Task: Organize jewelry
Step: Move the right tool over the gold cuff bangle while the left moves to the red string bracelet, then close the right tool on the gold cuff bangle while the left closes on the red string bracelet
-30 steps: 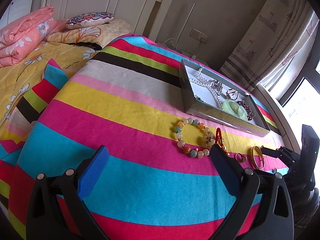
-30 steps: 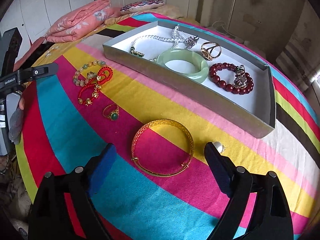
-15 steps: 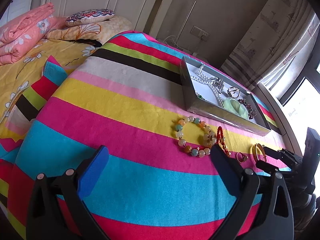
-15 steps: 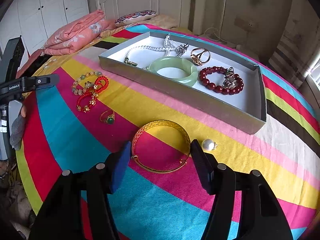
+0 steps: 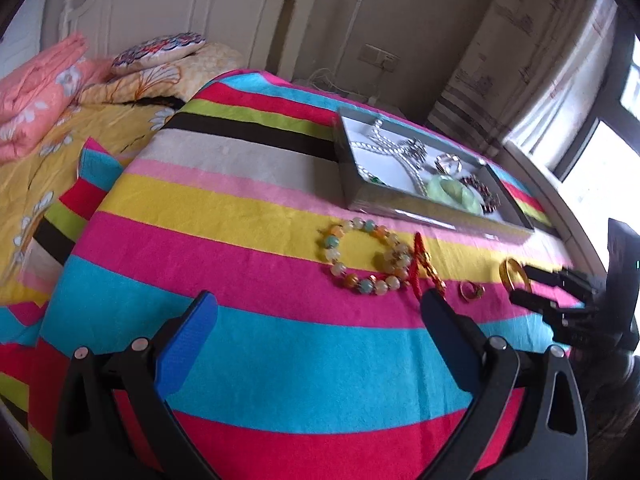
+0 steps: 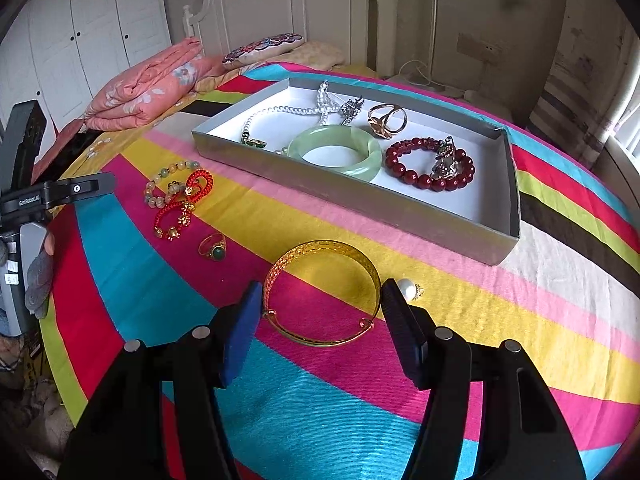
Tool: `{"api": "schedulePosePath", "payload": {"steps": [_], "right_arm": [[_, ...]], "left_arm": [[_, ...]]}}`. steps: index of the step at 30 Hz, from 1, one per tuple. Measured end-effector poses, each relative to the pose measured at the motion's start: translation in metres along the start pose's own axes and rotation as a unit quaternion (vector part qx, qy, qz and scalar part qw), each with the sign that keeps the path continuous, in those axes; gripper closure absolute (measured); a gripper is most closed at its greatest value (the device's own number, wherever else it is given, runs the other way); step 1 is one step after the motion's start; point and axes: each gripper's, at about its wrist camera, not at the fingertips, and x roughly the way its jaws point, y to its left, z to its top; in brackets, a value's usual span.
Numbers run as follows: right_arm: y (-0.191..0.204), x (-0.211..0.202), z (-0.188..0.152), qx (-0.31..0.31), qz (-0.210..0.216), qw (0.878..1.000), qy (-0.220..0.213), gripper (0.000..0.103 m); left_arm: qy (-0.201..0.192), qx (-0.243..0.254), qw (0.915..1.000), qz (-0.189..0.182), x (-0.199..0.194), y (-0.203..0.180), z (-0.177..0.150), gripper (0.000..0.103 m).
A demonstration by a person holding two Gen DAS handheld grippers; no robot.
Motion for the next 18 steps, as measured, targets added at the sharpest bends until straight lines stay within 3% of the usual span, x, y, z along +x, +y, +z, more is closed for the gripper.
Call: {"api": "schedulePosePath", "payload": {"steps": [7,9,11,13,15,18], "right_arm": [[0.002,0.005,0.001,-0.001,-0.003,1.000,0.008,0.043],[0.002,0.006,0.000,0.000,-0.002,1.000,0.011,0.043],[0.001,0.007,0.000,0.001,-0.003,1.000,0.012,0.043],[0.001,0.008,0.000,0.003,-0.003,1.000,0.012,0.043],[0.001,0.008,0.000,0.005,-0.004,1.000,0.011,0.043],[0.002,0.009,0.000,0.004,-0.010,1.000,0.011,0.043]], "left_arm": [[0.002,0.158,0.9874,-0.014,-0.002,-0.075,-0.008,0.005],[0.020,0.154,0.9875,-0.026,0.007,-0.077,-0.001,0.016],[0.038,0.136,0.9890,-0.043,0.017,-0.075,0.006,0.045],[0.040,0.111,0.9908,-0.067,0.024,-0.075,0.017,0.059],[0.024,0.107,0.9926,-0.054,0.027,-0.082,0.030,0.060],[0.037,0.112,0.9924,-0.037,0.042,-0.090,0.044,0.060]]}}
